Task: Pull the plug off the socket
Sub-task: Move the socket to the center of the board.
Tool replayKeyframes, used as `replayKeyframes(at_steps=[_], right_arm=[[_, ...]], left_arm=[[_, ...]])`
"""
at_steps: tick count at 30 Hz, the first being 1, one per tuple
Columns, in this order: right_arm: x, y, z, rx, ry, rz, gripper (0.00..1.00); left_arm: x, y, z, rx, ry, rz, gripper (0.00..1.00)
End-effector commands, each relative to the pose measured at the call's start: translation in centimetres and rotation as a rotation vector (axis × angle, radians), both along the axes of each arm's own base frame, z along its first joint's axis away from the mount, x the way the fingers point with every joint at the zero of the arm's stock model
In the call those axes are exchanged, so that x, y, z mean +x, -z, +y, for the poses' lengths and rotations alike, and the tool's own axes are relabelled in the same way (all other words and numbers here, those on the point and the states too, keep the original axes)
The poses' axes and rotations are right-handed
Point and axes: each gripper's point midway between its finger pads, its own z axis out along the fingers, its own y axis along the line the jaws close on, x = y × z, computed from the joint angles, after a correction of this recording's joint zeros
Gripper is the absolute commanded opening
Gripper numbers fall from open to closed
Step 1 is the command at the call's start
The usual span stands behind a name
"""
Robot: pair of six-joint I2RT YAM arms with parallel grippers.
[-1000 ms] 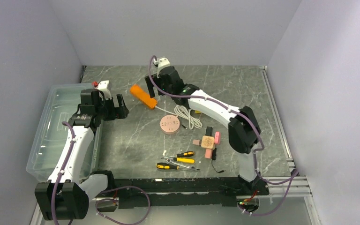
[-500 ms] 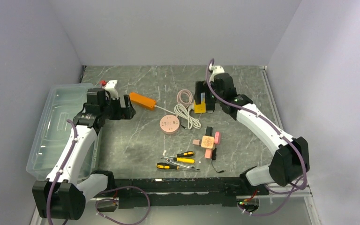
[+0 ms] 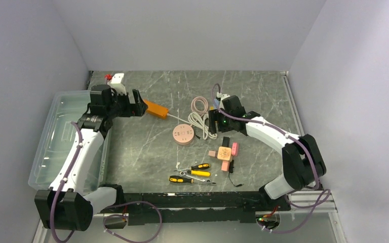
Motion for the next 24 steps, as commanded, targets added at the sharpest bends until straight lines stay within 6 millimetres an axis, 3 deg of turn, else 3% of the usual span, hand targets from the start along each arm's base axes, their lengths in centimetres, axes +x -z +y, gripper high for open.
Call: replayKeyframes(at_steps=[1,4,12,19,24], right_arm=[[0.7,0.3,2.2,0.065,-0.039,-0.002,0.71],[0.7,1.6,2.8,0.054,-0.044,0.027,0.61],[0.0,3.7,4.7,0.010,-0.067,0.054,0.51],[-1.9,3.5,10.5,0.100,-0.165,0.044,0.42],[-2.9,1.4,14.9,0.200,-0.235,0.020,0.42]], left_arm=[[-0.7,0.6,-0.5,-0.013,0.022,-0.006,0.98],[-0.9,1.0,-0.4,-0.006,0.020,0.009,0.98],[-1.1,1.5,-1.2,-0.030,0.048,0.034,0.98],[-1.1,1.7,-1.1,-0.020,0.044,0.040,0.98],[-1.0,2.1,-1.1,-0.013,0.041,0.051,0.98]])
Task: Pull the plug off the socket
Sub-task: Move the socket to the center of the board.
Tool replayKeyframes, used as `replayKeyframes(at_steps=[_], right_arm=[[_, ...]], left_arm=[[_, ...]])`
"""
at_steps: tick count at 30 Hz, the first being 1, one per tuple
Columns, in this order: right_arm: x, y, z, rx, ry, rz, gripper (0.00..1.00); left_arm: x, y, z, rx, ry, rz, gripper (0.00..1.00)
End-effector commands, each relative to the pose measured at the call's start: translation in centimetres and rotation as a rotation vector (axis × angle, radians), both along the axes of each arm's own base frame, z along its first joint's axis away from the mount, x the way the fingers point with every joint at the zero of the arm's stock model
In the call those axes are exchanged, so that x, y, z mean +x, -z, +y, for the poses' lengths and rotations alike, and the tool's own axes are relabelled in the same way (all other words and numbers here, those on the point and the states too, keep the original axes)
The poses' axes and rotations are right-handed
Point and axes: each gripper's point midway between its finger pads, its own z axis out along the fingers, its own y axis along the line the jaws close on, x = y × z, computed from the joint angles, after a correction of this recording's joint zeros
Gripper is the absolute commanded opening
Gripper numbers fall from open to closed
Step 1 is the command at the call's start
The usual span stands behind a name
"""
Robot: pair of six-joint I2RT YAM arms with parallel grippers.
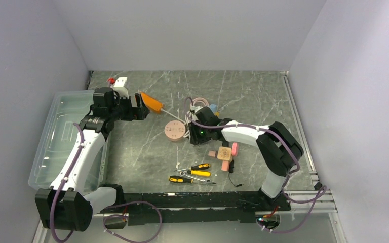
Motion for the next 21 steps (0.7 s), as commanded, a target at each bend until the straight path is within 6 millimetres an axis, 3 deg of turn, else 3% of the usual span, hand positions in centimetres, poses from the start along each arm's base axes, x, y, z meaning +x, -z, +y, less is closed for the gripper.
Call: replayKeyframes(at_steps=[1,5,9,17,21], right_arm=[[0.6,-4.7,5.9,0.191,-0.062,-0.071,0.43],[0.7,-6.8,6.4,0.213,-0.077,-0.097,0.53],[1.5,-10.1,4.8,0.191,-0.063,-0.185,0.69],[5.3,-15.1,-3.0,0.205,0.046,-0.281,0.88],[7.8,-15.3,-7.8,0.247,0.125,-0.283,0.91]], left_arm=[[0.3,-0.4,-0.4,-0.010,0.012,-0.017,0.98],[0.4,-0.1,-0.4,-0.005,0.012,-0.008,0.98],[0.4,-0.3,-0.2,0.007,0.007,-0.020,0.98],[0.8,0.1,0.0,0.029,-0.005,-0.025,0.98],[2.1,-0.2,-0.3,0.044,-0.011,-0.027,0.96]])
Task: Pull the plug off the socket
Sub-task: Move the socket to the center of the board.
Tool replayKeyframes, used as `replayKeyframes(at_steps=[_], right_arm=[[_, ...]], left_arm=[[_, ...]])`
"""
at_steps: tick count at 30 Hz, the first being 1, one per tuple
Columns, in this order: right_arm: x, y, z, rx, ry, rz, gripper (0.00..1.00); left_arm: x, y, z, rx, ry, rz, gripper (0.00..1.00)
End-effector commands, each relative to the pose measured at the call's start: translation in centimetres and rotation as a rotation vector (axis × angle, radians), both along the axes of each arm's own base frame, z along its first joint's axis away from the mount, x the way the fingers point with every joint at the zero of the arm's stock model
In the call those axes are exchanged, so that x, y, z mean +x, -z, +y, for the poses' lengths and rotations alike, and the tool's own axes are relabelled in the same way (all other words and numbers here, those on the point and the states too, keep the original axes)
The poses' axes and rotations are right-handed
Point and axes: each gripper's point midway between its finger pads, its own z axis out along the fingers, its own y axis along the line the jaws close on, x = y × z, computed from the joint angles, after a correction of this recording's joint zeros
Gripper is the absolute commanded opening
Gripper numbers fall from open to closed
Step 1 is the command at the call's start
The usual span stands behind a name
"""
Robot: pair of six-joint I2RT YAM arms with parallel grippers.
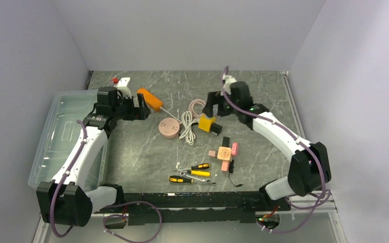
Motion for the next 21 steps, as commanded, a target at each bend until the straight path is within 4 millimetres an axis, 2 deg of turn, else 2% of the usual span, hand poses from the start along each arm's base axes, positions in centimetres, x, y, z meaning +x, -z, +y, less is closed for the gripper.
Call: replayKeyframes(at_steps=[1,4,8,13,21], right_arm=[[1.8,-0.7,-3.8,0.052,0.004,-0.021,0.91],[2.0,0.1,-4.4,0.066,-0.023,-0.012,0.92],[1.7,0.3,-3.0,0.132,-0.103,-0.019,0.92],[2.5,1.9,-2.5,0.143,-0.119,-0.023,0.92],[4.8,3.7,-2.4,0.106,-0.103,-0.033,0.92]], left_arm=[[2.0,-1.3,-0.4,0.017,0.002,-0.046,0.95],[2.9,-1.8,-1.3,-0.015,0.019,-0.057,0.95],[4.1,-1.3,-2.3,-0.053,0.042,-0.027,0.95],[3.5,0.0,-2.5,-0.062,0.053,0.013,0.94],[2.7,0.6,-2.8,-0.068,0.066,0.032,0.94]])
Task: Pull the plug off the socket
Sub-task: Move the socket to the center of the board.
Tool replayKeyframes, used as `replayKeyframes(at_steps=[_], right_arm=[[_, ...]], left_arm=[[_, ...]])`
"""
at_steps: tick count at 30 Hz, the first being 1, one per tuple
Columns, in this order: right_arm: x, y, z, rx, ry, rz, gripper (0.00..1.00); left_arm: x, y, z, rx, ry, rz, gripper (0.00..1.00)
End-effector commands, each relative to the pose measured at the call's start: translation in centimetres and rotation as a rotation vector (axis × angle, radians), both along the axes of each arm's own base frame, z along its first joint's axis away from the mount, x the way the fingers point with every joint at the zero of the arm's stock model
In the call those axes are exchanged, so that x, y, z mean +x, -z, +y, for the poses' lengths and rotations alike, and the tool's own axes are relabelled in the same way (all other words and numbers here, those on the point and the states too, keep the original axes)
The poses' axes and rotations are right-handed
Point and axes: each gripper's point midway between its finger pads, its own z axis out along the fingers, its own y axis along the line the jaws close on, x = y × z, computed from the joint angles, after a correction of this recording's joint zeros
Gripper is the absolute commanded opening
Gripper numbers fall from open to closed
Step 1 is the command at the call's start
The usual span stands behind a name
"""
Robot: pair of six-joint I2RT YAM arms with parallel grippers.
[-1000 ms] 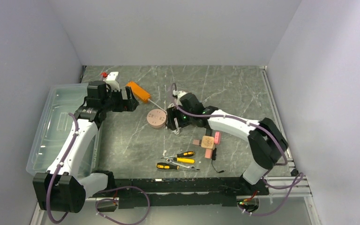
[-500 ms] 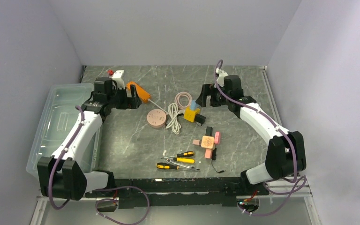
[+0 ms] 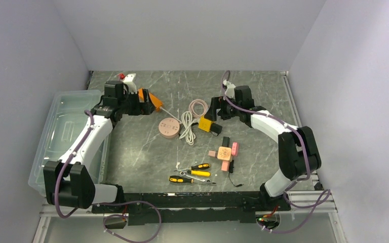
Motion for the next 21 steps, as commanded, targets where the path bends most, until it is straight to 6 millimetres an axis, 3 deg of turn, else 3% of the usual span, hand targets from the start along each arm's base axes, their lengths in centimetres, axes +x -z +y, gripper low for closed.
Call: replayKeyframes(at_steps=[1,9,14,21], right_arm=[[2.5,-1.5,0.5,0.009,-0.017,-0.110,0.92],[3.1,0.4,1.2,0.011,-0.039,-0.068,0.91],[1.9,1.3,1.3,0.024,-0.047,-0.043,0.91],[-1.0,2.4,3.0,0.014,-0.097,0.000,0.91]], left_arm=[[-0.4,-1.1,-1.0,-0.038,0.034,-0.030,0.94],[-0.7,-1.3,-1.1,-0.037,0.042,-0.033,0.94],[-0.9,-1.6,-1.1,-0.039,0.042,-0.040,0.95],[-1.1,-1.5,-1.3,-0.044,0.047,-0.033,0.95]])
